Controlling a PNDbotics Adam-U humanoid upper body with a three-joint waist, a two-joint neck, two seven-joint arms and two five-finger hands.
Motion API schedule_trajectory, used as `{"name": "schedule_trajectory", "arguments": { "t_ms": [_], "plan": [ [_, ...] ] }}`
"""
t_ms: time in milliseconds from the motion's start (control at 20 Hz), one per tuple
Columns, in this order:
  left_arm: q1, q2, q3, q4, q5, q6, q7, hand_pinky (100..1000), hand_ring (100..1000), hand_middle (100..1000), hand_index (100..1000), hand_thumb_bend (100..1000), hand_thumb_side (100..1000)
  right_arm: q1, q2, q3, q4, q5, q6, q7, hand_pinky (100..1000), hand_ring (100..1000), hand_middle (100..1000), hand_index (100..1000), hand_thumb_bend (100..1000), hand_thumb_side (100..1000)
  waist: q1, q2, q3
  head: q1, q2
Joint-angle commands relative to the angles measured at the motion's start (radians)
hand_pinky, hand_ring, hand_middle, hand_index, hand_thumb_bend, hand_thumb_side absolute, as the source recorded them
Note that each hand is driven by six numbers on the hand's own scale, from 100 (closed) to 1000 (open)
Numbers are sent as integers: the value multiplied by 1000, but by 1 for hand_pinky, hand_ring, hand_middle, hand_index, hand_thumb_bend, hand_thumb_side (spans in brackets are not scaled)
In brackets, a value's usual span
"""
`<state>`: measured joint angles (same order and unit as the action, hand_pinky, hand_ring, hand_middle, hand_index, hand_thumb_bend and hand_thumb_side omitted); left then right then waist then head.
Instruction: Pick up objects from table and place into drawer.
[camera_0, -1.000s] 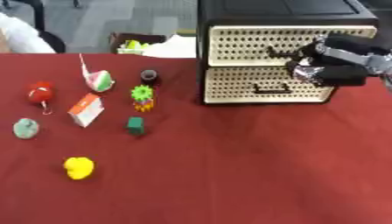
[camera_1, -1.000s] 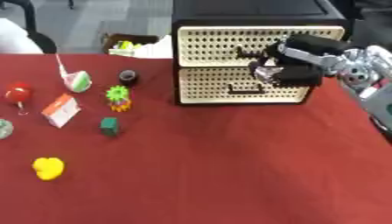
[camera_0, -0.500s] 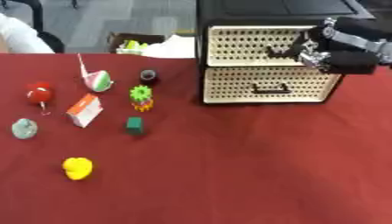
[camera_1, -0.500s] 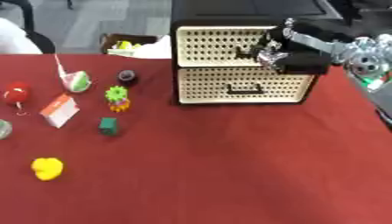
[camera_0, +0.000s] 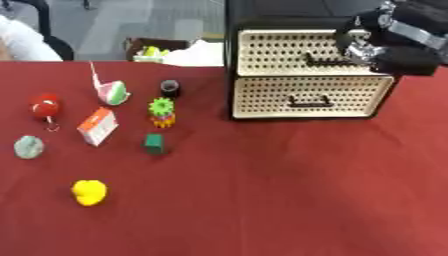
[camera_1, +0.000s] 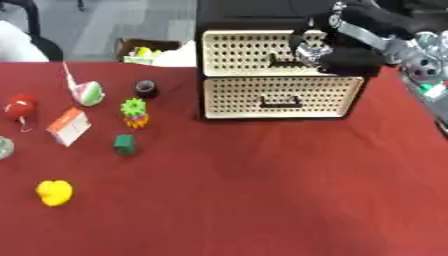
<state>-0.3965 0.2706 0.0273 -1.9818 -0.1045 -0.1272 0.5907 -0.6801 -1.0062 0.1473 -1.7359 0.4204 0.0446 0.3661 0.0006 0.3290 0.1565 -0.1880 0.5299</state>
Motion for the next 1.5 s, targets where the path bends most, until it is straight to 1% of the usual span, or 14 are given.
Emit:
{"name": "schedule_trajectory", "arguments": {
  "t_ms": [50,450,1100,1500],
  "plan": [
    [-15,11,0,-18,5,-1,-2,470,580,614,767,100,827,-12,-36,-1,4,31,-8,-3,100,100,100,814,100,1000,-1,-13,3,-6,-14],
    [-16,10,0,-18,5,-1,-2,470,580,614,766,100,828,-11,-30,15,24,79,-24,11,100,100,100,817,100,1000,-2,-8,6,-9,-18],
    [-14,8,0,-18,6,0,-3,470,579,614,765,100,828,0,-32,18,33,156,-36,-21,100,100,100,820,100,1000,0,-7,4,-9,-22],
    [-15,6,0,-18,7,-1,-3,470,579,614,764,100,829,6,-25,33,39,166,-44,-7,100,100,100,814,100,1000,0,-5,6,-11,-24]
  ]
}}
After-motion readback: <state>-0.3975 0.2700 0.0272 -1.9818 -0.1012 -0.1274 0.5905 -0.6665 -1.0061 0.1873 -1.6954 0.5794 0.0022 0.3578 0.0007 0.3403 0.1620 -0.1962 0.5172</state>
